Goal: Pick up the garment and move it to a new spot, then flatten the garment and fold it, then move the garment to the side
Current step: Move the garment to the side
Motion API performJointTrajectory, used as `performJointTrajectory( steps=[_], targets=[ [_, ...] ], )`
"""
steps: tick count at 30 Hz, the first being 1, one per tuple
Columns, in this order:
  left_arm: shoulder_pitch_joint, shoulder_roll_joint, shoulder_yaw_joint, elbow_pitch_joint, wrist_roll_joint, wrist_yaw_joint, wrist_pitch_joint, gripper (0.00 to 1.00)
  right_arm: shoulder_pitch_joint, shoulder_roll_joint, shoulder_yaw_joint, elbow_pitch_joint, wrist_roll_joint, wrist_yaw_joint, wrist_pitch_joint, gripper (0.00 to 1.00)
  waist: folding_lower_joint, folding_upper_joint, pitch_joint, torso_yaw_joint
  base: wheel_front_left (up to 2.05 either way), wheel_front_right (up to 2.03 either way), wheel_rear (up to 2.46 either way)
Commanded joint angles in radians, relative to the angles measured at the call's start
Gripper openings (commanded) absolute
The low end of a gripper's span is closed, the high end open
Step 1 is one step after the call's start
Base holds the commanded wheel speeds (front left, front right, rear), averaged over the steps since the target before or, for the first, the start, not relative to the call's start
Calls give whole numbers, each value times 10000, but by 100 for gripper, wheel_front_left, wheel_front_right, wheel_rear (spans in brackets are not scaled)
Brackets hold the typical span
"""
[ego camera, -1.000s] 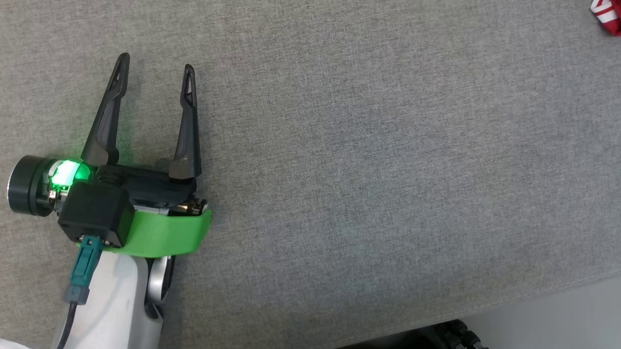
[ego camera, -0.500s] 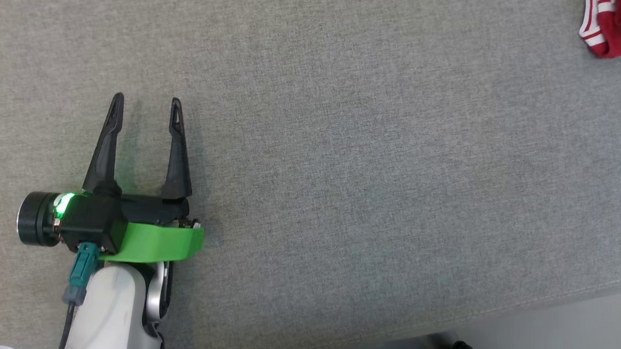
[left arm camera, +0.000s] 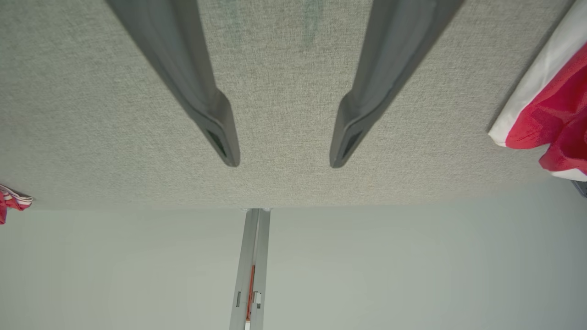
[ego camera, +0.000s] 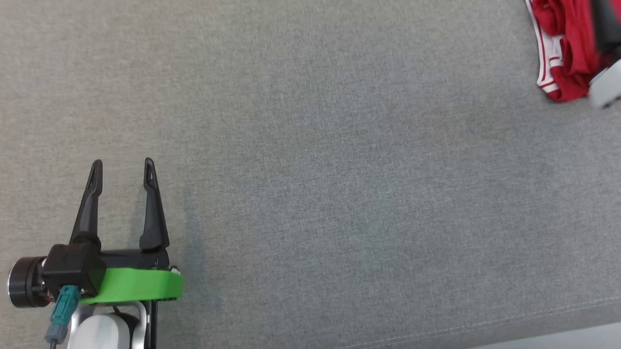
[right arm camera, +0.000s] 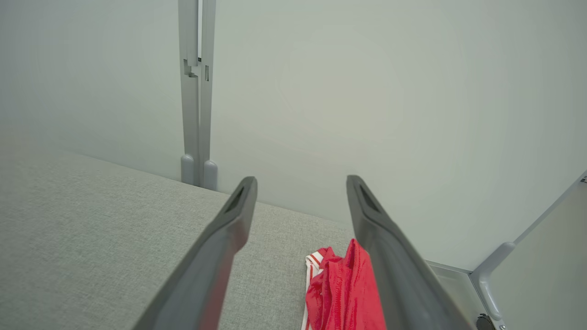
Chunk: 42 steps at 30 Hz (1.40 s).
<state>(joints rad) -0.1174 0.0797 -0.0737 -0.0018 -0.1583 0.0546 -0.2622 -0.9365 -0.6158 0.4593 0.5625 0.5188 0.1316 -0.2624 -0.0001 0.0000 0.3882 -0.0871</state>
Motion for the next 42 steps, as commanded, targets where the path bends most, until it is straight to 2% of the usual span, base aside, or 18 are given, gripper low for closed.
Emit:
performJointTrajectory(
  steps=[1,8,22,33,42],
  targets=[
    [189,-17,55,14,-25,-38,-29,100,554,227,-210,-257,-214,-19,-24,100,1,0,-780,225,0,0,0],
    [486,-117,247,345,-145,-225,-31,100,3060,1275,-1397,-1566,-943,-19,-26,100,1,0,-1440,428,0,0,0],
    [934,-174,639,1026,-122,-620,-31,100,7197,2827,-3197,-3490,-1618,-19,-28,100,1,0,-2611,713,0,0,0],
    [1297,-224,749,1454,-152,-861,-31,100,9197,4163,-4005,-4353,-2212,-18,24,100,1,0,-3405,1037,0,0,0],
    [1469,-247,875,1645,-113,-984,-31,100,9756,4560,-4165,-4687,-2529,-18,351,100,1,0,-3754,1210,0,0,0]
  ],
)
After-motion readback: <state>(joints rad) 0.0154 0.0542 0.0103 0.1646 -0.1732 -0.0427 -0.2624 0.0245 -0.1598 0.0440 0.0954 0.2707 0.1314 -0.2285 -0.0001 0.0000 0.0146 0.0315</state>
